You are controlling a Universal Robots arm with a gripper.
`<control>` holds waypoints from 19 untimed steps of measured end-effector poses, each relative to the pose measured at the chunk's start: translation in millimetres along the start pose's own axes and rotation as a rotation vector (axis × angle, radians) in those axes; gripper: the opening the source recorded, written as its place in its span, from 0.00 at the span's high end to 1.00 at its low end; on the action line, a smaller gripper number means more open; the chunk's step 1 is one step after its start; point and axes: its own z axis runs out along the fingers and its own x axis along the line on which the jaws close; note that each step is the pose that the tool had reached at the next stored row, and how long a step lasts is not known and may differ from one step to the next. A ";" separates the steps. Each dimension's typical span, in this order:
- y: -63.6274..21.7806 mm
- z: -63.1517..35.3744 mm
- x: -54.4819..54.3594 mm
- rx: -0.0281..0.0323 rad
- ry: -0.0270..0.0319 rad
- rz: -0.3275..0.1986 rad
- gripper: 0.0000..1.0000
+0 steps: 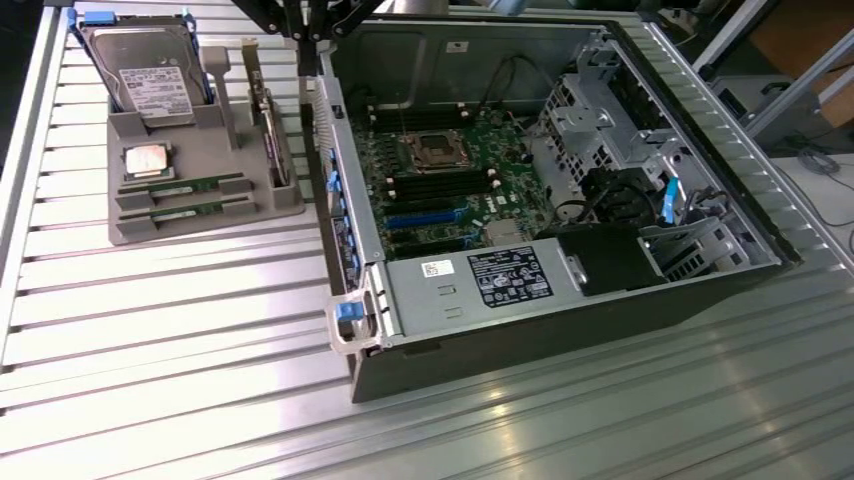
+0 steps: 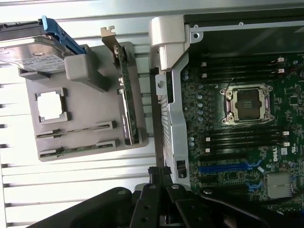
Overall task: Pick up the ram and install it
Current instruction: 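Reach for the ram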
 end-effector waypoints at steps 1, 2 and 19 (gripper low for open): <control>0.0 0.0 0.7 0.0000 0.0000 0.000 0.90; -0.1 0.0 1.1 0.0000 0.0000 0.000 0.90; -0.7 -0.3 9.7 0.0000 0.0000 0.000 0.90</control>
